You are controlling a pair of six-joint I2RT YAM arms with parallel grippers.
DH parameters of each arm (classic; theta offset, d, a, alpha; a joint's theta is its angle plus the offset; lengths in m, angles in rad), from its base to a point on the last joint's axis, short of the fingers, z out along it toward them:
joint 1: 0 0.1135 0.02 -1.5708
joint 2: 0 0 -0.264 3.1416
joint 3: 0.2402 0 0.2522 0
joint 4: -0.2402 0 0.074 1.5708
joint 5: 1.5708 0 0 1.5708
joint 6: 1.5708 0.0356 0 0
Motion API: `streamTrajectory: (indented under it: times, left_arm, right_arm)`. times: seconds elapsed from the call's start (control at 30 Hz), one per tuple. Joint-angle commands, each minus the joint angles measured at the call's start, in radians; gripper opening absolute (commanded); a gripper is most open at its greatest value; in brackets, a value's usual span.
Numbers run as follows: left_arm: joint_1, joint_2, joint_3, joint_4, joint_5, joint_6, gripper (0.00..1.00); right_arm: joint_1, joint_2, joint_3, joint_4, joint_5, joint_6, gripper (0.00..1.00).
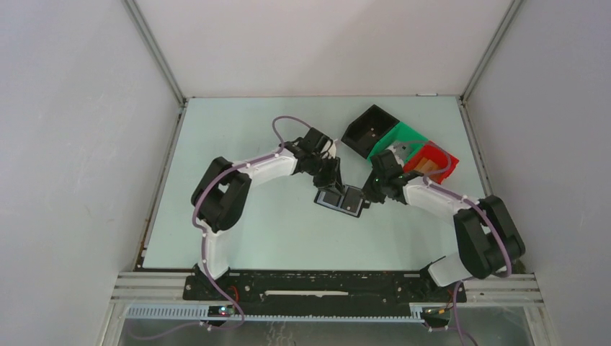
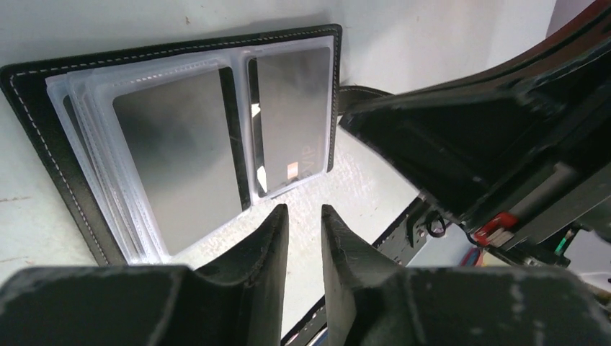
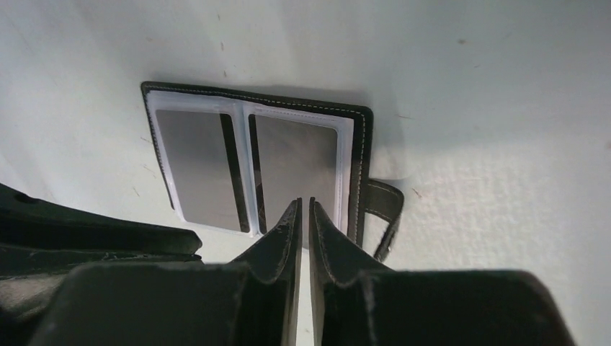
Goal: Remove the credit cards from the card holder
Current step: Remove the credit card from the card holder.
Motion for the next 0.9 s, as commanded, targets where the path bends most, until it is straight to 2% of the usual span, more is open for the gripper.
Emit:
streamTrajectory:
  times: [0.0,0.43,0.87]
  left_arm:
    - [-0.001,0.042,0.066,0.021,-0.013,-0.036,0.29]
    - [-0.004,0.119,0.107,0.023,0.008,-0.052,0.34]
    - [-0.004,0.162,0.130,0.008,0.001,-0.048,0.36]
  right_arm:
    - [0.013,0.069,0.021,0.065,-0.051,0.021,0.13]
    - [0.013,0.140,0.021,0.040,-0.022,0.019,0.16]
    - [0.015,0.113,0.021,0.001,0.041,0.006,0.19]
